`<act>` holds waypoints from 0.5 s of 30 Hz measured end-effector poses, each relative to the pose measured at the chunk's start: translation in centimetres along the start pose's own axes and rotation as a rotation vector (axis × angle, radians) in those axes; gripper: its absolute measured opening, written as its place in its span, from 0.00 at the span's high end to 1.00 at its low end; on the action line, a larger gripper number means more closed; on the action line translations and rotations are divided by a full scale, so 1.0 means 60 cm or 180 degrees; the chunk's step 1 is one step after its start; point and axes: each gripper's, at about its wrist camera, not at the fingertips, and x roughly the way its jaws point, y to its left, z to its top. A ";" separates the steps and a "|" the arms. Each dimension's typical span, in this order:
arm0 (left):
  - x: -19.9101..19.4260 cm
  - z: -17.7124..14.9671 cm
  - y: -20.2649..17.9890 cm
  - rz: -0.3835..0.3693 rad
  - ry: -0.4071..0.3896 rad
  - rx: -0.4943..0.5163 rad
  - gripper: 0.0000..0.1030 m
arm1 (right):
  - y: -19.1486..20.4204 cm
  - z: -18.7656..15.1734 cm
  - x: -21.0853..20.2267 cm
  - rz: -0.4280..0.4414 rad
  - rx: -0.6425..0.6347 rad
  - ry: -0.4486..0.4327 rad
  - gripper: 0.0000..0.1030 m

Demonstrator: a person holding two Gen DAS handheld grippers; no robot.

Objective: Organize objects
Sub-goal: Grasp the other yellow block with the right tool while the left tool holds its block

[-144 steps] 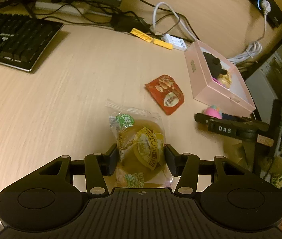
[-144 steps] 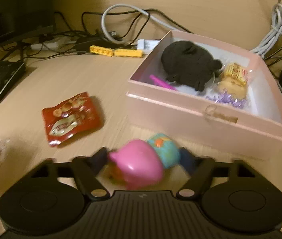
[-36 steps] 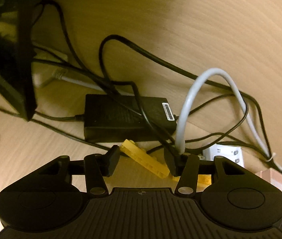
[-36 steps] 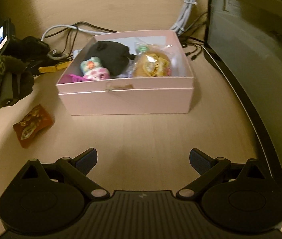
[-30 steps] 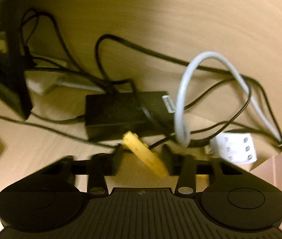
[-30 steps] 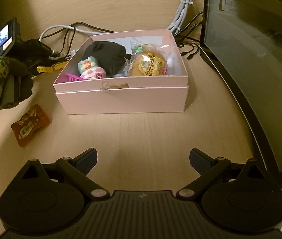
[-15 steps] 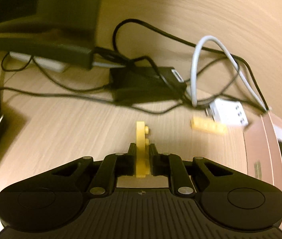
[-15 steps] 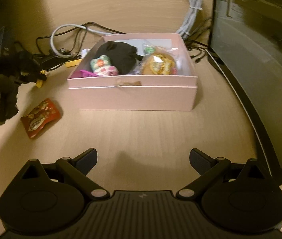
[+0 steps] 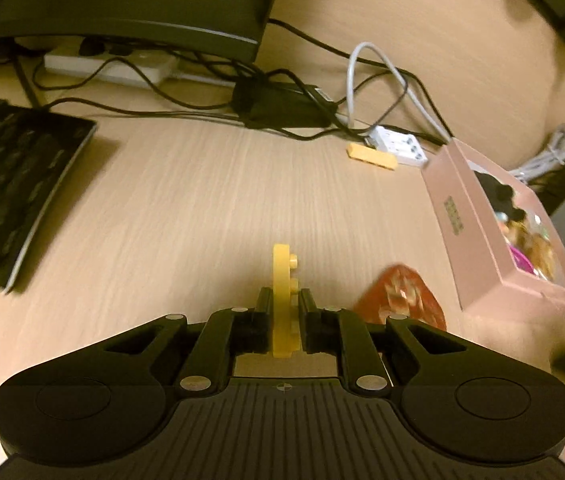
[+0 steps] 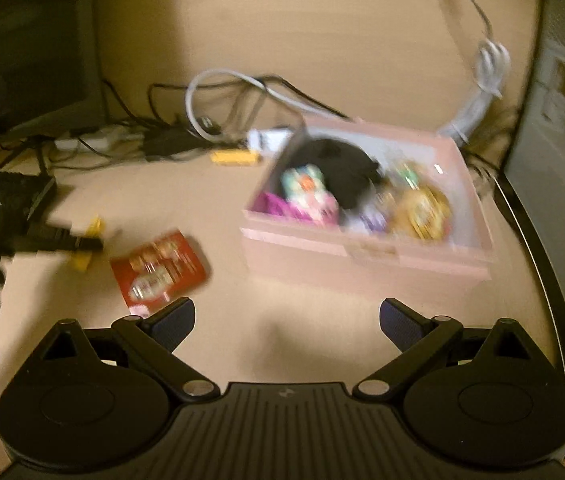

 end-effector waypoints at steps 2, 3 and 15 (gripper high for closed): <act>-0.021 -0.008 0.010 -0.0065 -0.0008 -0.0026 0.85 | 0.013 0.032 0.010 0.0035 -0.0103 -0.0099 0.04; -0.030 -0.012 0.015 -0.0097 -0.0013 -0.0043 0.85 | 0.020 0.050 0.016 0.0067 -0.0140 -0.0147 0.04; -0.091 -0.033 0.089 -0.0308 -0.0034 -0.0270 0.85 | 0.119 0.211 0.204 0.0221 -0.0229 0.0035 0.04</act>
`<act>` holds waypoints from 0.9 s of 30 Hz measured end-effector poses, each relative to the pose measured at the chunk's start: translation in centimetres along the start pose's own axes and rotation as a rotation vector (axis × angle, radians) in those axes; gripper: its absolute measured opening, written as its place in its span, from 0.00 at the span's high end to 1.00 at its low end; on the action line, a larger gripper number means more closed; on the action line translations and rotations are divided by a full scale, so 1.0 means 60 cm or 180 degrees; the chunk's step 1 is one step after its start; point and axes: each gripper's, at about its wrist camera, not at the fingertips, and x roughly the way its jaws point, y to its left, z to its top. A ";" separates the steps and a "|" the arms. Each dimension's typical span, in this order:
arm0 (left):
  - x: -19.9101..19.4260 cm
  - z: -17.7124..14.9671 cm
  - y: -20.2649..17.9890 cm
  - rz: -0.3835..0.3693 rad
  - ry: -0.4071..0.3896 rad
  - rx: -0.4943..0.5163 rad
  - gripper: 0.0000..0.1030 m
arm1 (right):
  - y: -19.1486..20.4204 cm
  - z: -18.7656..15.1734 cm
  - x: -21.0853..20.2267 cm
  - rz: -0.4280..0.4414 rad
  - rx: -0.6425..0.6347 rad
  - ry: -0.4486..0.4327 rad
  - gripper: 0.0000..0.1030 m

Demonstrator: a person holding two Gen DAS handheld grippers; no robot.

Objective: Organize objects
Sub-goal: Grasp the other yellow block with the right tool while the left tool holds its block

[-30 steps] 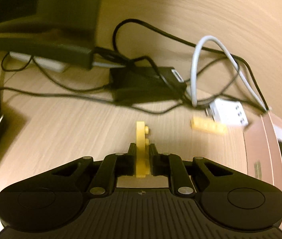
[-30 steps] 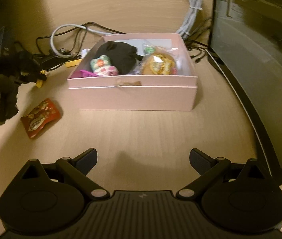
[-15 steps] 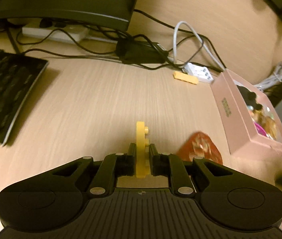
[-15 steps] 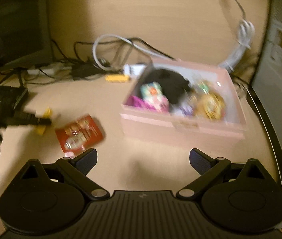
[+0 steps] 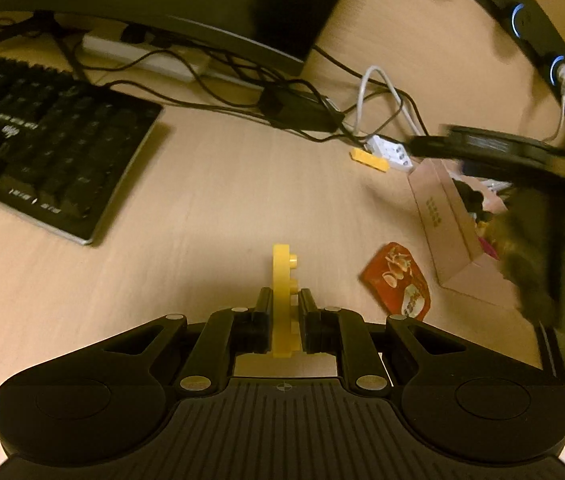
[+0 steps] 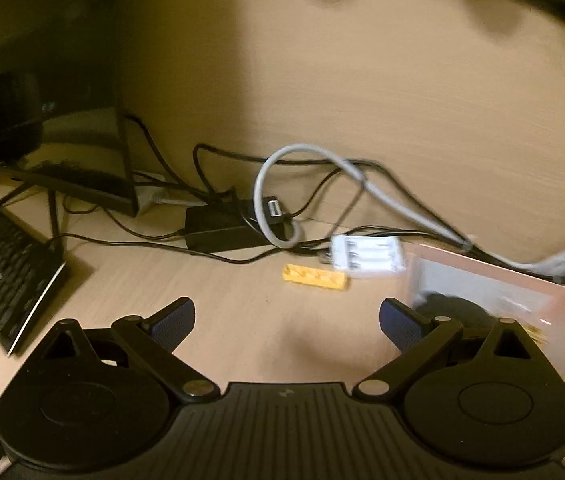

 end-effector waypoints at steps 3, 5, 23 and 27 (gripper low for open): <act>-0.016 -0.009 0.019 -0.0037 0.0001 -0.0104 0.85 | -0.006 0.030 0.085 -0.0233 0.0265 0.0246 0.07; -0.025 -0.014 0.029 -0.0026 -0.0002 -0.0148 0.85 | -0.012 0.039 0.126 -0.0337 0.0477 0.0327 0.08; -0.050 -0.017 0.042 0.0018 0.0001 -0.0049 0.85 | 0.009 0.011 0.150 -0.0684 0.0115 0.0472 0.39; -0.048 -0.024 0.025 -0.0026 0.0019 0.0046 0.85 | 0.024 -0.002 0.068 -0.0409 0.0137 0.0380 0.39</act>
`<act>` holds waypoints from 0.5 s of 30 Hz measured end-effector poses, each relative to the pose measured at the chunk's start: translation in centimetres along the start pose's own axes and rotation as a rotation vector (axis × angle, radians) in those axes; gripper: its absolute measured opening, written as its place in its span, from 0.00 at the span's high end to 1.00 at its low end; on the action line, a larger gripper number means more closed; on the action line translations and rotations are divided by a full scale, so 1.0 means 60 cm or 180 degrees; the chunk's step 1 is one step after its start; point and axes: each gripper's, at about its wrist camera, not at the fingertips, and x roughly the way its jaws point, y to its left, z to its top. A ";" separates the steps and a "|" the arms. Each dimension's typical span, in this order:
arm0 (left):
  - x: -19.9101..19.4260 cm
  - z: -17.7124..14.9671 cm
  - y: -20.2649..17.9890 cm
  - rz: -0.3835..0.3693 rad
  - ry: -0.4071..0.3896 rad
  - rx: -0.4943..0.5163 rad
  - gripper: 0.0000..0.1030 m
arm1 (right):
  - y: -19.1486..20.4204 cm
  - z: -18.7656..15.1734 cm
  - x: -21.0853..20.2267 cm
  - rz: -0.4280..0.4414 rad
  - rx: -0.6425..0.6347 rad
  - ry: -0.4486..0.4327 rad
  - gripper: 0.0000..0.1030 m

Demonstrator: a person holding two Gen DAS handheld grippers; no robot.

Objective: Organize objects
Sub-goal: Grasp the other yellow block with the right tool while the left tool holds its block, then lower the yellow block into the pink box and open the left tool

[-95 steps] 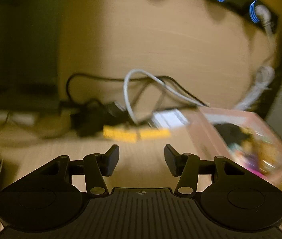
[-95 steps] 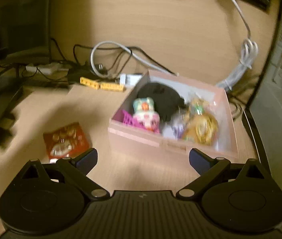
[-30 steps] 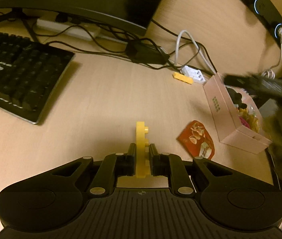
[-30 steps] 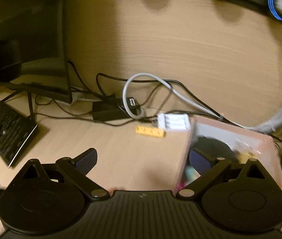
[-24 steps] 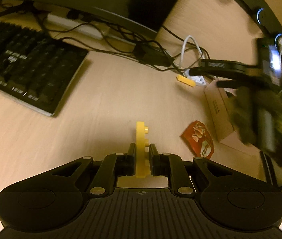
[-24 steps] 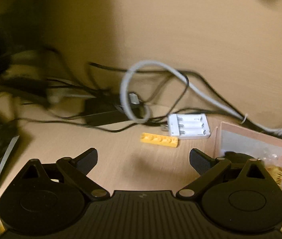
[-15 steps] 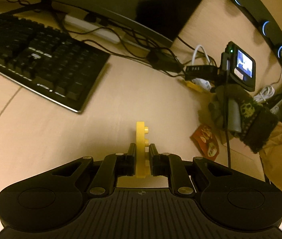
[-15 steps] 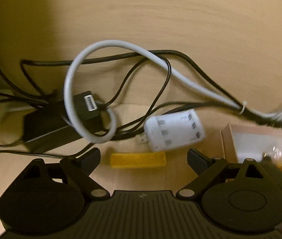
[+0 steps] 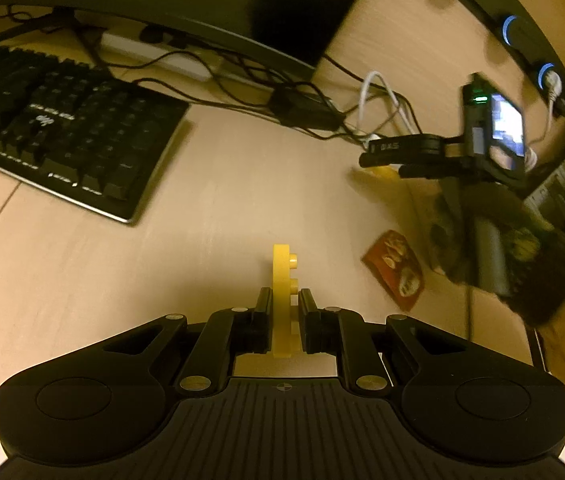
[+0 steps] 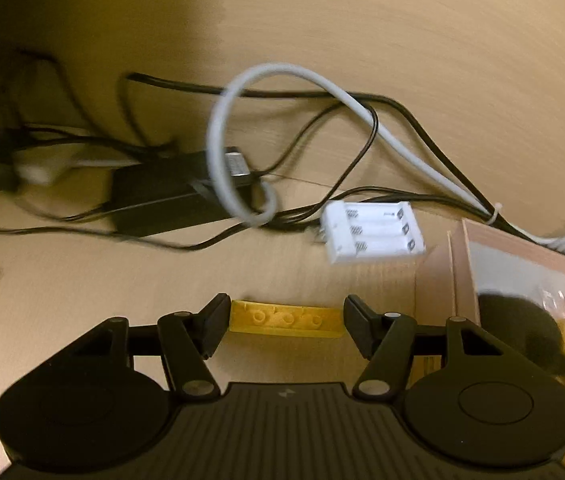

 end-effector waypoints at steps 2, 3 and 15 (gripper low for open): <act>0.003 -0.004 -0.011 -0.0025 0.0016 0.0044 0.85 | -0.001 -0.016 -0.057 0.0158 -0.0025 -0.0066 0.39; 0.006 -0.008 -0.018 -0.0040 0.0027 0.0073 0.85 | -0.001 -0.022 -0.079 0.0211 -0.0058 -0.0107 0.39; 0.087 -0.068 -0.153 -0.0385 0.0589 0.0542 0.85 | -0.068 -0.229 -0.265 0.0130 -0.0264 -0.0192 0.39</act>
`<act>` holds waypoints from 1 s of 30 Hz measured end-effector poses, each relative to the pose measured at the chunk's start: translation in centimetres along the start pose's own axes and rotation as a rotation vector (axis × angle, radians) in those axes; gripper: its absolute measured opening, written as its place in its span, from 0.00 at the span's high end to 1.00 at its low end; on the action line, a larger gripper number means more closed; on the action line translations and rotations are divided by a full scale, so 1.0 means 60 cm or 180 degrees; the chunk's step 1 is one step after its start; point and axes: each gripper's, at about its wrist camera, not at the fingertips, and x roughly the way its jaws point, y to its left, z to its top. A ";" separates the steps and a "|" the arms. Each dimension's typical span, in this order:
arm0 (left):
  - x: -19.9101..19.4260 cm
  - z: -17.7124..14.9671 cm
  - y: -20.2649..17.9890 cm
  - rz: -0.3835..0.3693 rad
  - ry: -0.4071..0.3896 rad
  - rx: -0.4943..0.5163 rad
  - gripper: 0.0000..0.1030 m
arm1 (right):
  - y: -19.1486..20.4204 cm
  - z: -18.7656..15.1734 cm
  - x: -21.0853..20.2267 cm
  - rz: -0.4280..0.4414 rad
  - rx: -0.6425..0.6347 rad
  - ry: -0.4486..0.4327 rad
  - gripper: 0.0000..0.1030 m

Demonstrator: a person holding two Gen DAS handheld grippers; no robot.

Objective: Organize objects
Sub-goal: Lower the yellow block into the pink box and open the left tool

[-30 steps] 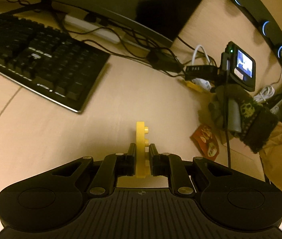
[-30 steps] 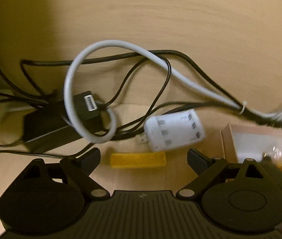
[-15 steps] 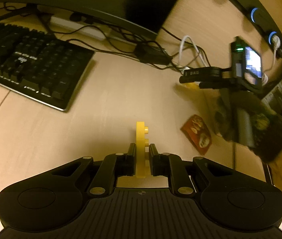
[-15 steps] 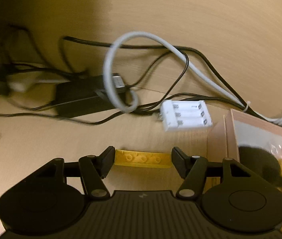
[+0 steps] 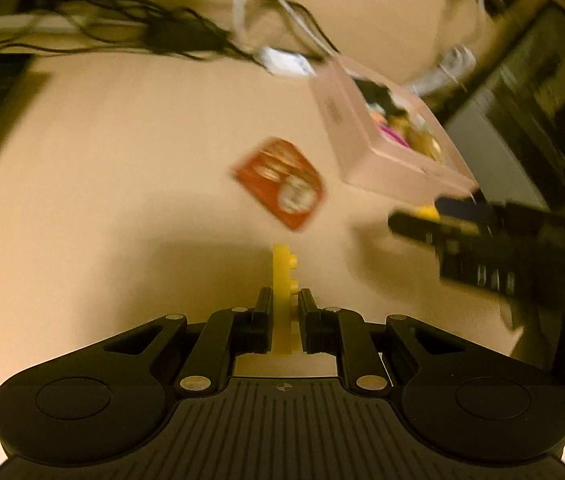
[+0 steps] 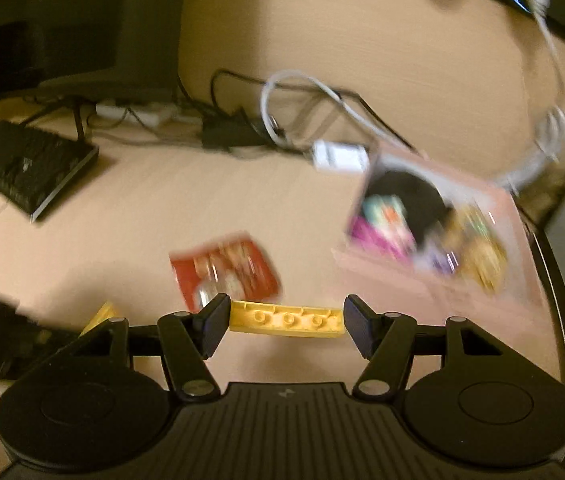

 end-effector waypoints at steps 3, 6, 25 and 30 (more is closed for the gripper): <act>0.018 -0.001 -0.045 -0.0048 0.0107 0.0208 0.85 | -0.036 -0.043 -0.021 -0.0010 0.0129 0.0090 0.39; 0.029 -0.004 -0.081 -0.0080 0.0176 0.0375 0.85 | -0.069 -0.074 -0.041 -0.0075 0.0298 0.0111 0.39; 0.058 0.097 -0.215 -0.0196 -0.0261 0.0594 0.85 | -0.207 -0.158 -0.091 -0.0240 0.0853 -0.0048 0.39; 0.086 0.172 -0.258 -0.0208 -0.0540 0.0651 0.85 | -0.230 -0.171 -0.095 -0.0271 0.0904 -0.0073 0.39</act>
